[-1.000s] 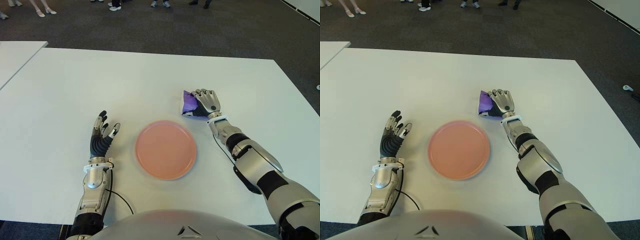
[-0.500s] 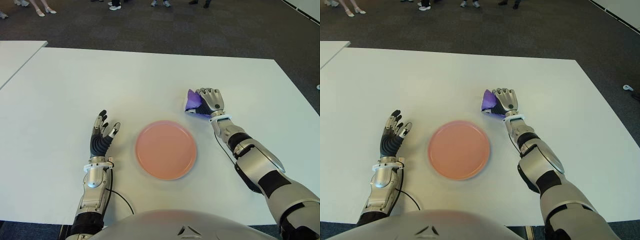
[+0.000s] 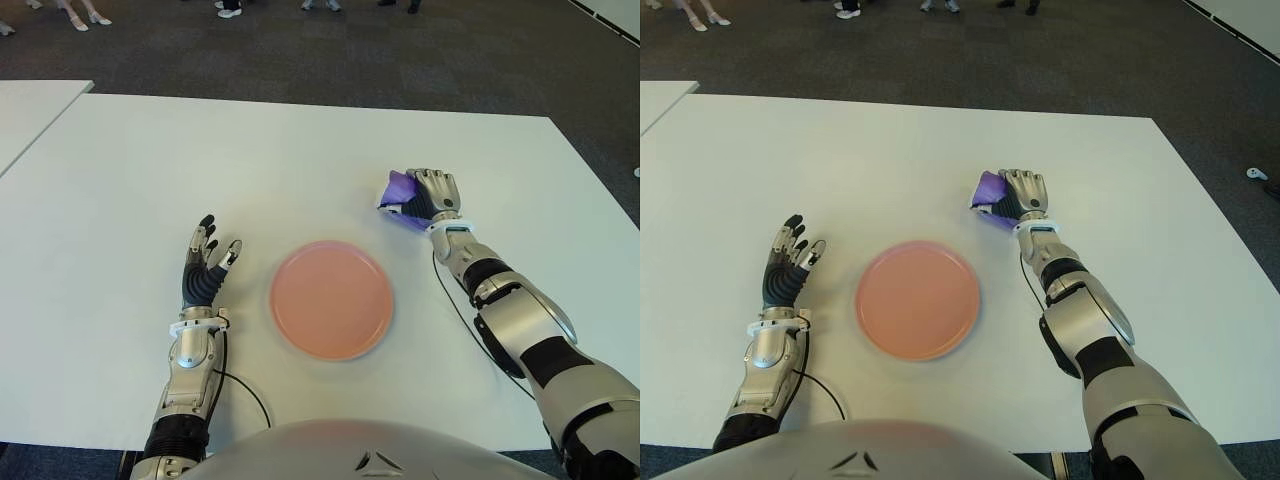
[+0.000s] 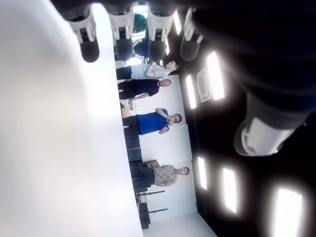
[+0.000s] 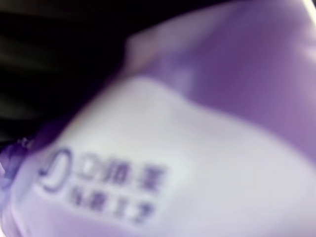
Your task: Put the tissue paper into the plate.
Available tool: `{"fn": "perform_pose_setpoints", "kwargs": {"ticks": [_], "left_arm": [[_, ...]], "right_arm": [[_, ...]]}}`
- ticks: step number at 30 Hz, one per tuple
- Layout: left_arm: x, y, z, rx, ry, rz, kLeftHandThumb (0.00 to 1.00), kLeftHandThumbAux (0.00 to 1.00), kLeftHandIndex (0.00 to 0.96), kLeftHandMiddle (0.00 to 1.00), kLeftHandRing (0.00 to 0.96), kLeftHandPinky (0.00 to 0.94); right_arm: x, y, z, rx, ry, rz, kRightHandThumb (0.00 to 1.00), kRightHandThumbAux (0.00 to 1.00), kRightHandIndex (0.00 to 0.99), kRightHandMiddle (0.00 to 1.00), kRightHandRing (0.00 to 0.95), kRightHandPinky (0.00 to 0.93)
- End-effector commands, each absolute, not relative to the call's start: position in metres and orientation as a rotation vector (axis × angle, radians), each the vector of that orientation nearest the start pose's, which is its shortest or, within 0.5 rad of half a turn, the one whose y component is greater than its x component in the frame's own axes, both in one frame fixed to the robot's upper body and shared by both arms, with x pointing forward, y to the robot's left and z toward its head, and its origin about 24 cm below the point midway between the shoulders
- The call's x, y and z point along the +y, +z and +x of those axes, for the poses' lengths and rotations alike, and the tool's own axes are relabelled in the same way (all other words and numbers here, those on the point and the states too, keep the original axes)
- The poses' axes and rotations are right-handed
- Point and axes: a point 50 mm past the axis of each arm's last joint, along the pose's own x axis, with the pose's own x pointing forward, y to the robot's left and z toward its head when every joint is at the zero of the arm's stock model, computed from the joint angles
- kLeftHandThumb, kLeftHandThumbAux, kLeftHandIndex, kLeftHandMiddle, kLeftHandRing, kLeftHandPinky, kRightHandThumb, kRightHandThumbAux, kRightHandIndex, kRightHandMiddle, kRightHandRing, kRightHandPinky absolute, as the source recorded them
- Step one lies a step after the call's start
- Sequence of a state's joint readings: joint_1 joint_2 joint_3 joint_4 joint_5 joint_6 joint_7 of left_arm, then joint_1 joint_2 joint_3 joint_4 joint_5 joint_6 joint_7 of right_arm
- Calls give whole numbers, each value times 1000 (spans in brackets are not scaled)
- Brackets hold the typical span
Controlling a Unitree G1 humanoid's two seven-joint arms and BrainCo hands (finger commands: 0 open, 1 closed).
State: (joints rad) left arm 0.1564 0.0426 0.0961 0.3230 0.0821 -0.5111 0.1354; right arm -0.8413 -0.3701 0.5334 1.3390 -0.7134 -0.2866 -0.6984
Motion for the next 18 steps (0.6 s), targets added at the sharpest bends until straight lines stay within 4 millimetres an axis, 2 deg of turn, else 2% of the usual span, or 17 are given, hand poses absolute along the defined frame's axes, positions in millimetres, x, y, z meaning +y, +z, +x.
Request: {"fn": "perform_pose_setpoints", "kwargs": {"ticks": [1,8,18], "left_arm": [[192,-36,190,73,234,141,0,531,0,0,0,0],[192,-35,191,62,229,145,0,531,0,0,0,0],[193,-35,190,60,219,153,0,525,0,0,0,0]], "right_arm": [[-203,57,367,-193,-85,-1364,856,677,401,537,873,855],[-211,89,380,-239,-163,-1273,855,677,399,536,880,861],[-214,108,384,-310,-243,-1221,856,677,402,537,891,865]]}}
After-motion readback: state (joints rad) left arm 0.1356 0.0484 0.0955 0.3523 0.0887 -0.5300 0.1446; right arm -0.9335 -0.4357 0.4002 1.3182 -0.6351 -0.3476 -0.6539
